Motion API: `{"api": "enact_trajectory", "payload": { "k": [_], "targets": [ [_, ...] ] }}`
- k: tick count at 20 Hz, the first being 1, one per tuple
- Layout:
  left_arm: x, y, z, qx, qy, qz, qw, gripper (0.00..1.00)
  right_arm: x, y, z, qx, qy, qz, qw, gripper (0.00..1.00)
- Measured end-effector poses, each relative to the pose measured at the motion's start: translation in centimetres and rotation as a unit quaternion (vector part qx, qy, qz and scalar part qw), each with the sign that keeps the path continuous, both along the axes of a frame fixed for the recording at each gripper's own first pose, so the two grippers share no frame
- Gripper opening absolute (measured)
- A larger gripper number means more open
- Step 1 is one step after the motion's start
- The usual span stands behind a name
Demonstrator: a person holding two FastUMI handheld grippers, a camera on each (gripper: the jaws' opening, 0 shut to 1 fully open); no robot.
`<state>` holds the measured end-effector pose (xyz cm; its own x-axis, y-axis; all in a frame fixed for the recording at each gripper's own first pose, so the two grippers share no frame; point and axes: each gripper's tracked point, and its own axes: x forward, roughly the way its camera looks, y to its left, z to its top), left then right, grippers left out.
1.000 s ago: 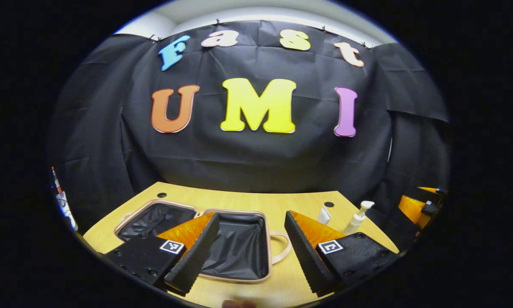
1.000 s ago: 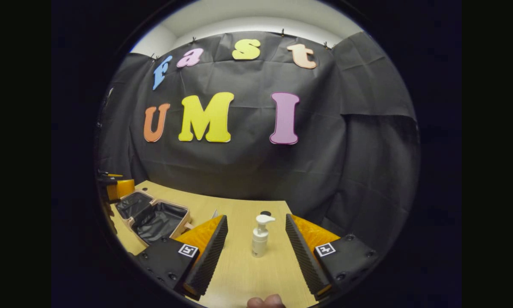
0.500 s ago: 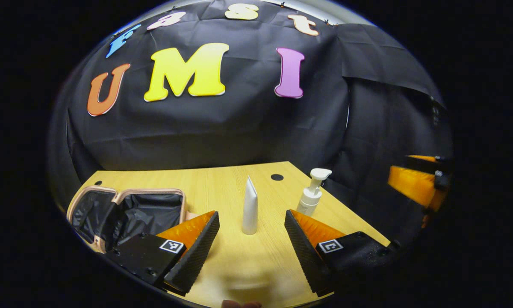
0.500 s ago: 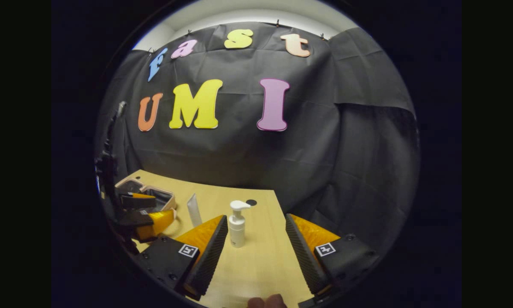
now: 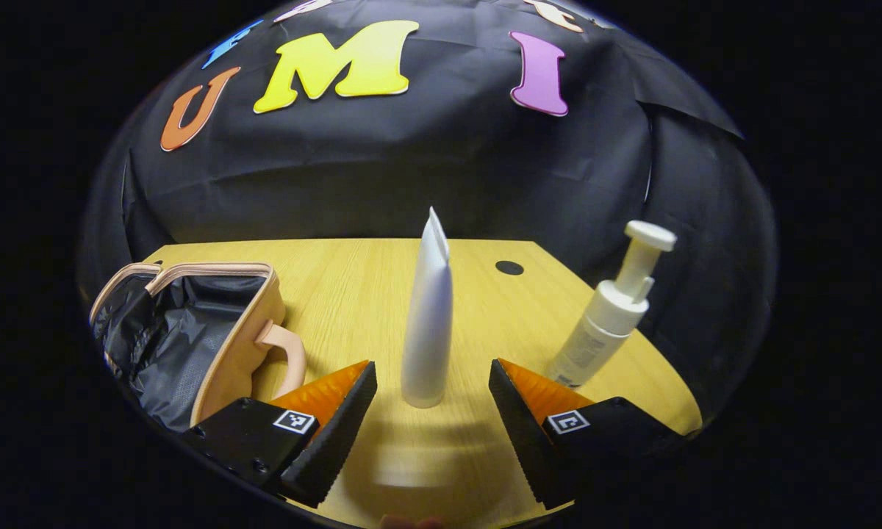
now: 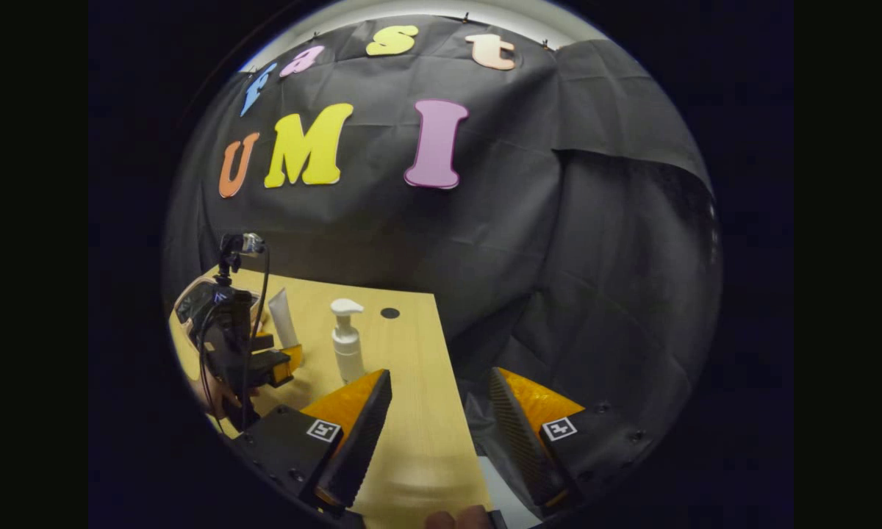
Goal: First open the suitcase, pack the skin care products into it, and then close the suitcase.
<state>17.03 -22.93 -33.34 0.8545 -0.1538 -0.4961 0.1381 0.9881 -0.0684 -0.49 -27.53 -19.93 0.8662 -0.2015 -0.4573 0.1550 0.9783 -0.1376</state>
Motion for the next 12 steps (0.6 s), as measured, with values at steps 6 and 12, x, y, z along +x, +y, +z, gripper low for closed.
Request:
{"api": "enact_trajectory", "payload": {
  "k": [6,12],
  "targets": [
    [1.9,-0.1,-3.1,0.004,0.032,0.006,0.999,0.95,0.8,-0.8,-1.2,0.005,0.007,-0.010,1.000,0.81],
    [3.2,0.2,-4.2,0.006,0.054,0.019,0.998,0.70,0.9,-0.8,-1.7,0.015,0.010,-0.016,1.000,0.81]
  ]
}}
